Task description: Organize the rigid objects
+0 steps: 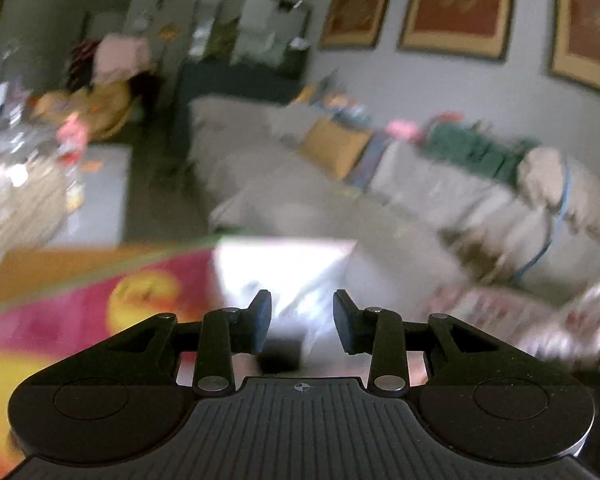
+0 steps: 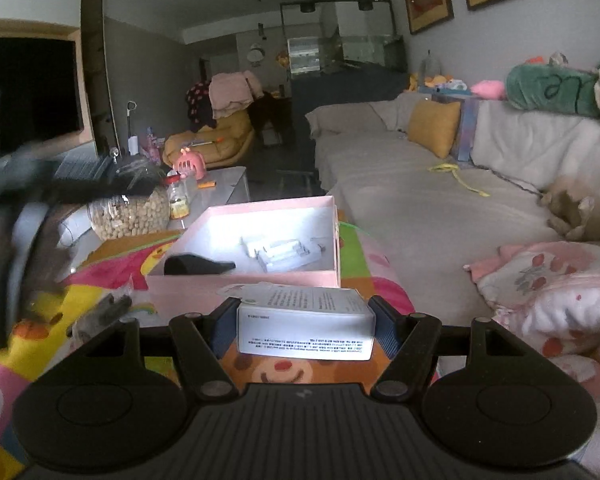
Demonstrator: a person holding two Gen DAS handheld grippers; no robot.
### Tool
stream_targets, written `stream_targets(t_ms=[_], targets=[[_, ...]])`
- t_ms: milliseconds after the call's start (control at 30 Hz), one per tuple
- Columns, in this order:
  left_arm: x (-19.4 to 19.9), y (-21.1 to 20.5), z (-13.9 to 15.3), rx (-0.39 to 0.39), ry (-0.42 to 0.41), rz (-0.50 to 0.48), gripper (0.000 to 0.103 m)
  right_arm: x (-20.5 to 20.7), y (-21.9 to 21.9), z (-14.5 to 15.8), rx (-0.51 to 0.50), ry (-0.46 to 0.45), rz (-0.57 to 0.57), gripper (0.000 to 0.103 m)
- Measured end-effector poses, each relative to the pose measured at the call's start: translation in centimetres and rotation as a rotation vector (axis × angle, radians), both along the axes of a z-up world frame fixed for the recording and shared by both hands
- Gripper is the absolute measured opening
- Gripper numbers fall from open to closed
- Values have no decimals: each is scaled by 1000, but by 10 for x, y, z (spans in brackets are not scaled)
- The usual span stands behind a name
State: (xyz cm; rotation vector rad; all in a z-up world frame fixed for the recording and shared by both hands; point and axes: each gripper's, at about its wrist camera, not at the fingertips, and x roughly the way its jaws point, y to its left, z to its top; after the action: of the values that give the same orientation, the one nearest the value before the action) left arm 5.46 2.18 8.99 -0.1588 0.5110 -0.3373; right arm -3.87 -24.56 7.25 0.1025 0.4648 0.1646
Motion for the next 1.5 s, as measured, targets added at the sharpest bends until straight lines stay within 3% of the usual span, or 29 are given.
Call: stream_targets(t_ms=[133, 267, 367, 567, 667, 767, 867, 967, 1100, 1167, 1333, 1500], targets=[[-33, 17, -31, 22, 132, 43, 37, 29, 10, 18, 35, -42, 2, 69], [-51, 25, -45, 103, 137, 75, 37, 74, 24, 48, 77, -130, -15, 70], [-55, 32, -48, 89, 145, 81, 37, 101, 39, 53, 30, -80, -28, 73], [-54, 45, -52, 34, 158, 70, 37, 68, 65, 13, -86, -3, 77, 76], [-62, 55, -51, 39, 97, 55, 37, 48, 70, -18, -109, 92, 114, 76], [-68, 78, -51, 38, 50, 144, 37, 25, 72, -42, -111, 134, 140, 76], [-63, 110, -52, -27, 63, 246, 35, 9, 75, -55, -143, 98, 144, 76], [-63, 128, -48, -54, 26, 298, 35, 6, 78, -57, -157, 63, 151, 78], [-68, 150, -40, -133, -25, 414, 35, 10, 71, -59, -126, 89, 157, 80], [-66, 152, -40, -152, -14, 393, 35, 12, 64, -59, -105, 103, 151, 80], [-53, 128, -53, -79, 66, 301, 35, 14, 63, -61, -87, 118, 144, 80], [-22, 100, -38, -49, 21, 194, 35, 13, 64, -60, -90, 113, 139, 80]])
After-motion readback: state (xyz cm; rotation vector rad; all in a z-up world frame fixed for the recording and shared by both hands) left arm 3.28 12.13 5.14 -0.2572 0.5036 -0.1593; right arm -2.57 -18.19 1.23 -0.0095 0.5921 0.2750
